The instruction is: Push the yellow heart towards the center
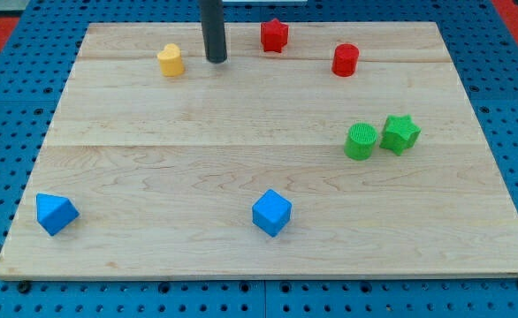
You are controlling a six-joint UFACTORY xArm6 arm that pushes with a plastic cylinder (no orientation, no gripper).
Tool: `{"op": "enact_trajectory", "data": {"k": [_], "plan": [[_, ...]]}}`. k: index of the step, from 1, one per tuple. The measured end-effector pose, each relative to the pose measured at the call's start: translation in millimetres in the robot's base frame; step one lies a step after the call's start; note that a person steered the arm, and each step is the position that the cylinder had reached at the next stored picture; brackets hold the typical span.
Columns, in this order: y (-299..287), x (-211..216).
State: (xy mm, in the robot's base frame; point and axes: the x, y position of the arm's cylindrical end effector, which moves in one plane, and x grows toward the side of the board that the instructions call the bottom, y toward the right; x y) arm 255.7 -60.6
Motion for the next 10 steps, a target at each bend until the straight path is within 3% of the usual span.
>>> {"op": "enact_trajectory", "data": {"k": [2,3,5,6,7,8,9,10], "plan": [[-64,-14],[-64,-27],[-56,15],[-59,14],[-115,0],[-88,34],[26,64],[53,93]]}}
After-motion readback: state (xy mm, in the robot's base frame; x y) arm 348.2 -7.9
